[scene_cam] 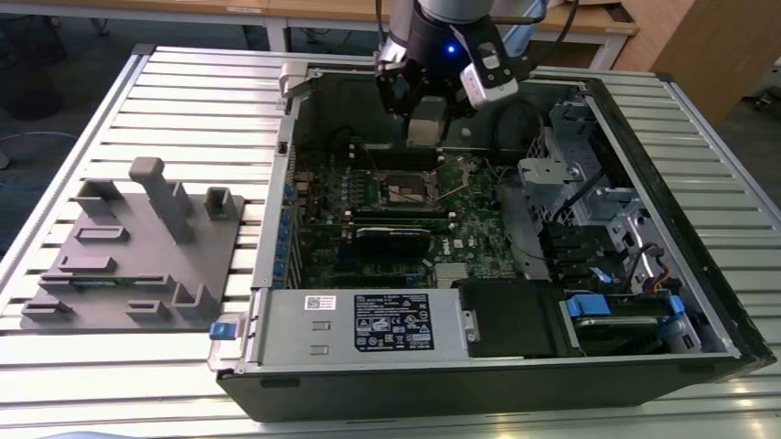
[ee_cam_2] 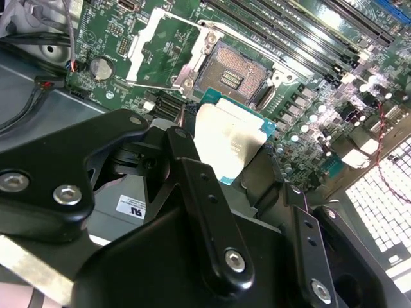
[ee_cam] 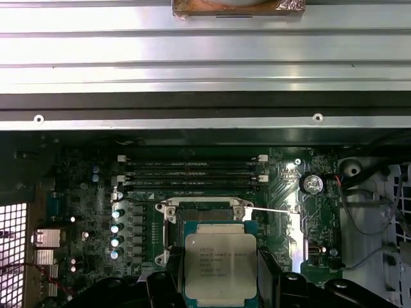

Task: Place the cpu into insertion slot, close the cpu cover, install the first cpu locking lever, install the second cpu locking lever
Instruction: 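Place the cpu into insertion slot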

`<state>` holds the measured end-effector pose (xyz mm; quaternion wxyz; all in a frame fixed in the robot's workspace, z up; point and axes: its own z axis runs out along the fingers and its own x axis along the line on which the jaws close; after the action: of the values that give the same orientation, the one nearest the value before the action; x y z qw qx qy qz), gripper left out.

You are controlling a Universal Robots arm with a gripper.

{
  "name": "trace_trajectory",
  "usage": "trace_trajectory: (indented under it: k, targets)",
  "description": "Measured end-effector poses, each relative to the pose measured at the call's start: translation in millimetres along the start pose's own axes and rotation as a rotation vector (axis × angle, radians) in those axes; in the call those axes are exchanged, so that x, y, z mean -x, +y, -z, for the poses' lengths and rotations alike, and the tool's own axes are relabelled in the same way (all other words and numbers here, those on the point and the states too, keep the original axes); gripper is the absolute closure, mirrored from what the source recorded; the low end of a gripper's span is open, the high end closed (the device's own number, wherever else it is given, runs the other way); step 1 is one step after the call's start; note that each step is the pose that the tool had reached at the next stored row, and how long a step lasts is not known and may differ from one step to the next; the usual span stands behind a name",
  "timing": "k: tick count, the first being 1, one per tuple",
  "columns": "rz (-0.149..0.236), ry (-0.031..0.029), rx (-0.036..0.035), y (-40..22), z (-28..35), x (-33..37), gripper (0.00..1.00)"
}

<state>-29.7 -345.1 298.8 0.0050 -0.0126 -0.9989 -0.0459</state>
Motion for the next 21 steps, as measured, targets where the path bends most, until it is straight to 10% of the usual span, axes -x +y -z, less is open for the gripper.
trace_trajectory:
  k: [21]
  targets:
    - [0.0, 0.0, 0.0, -0.6, -5.6, -4.3, 0.46]
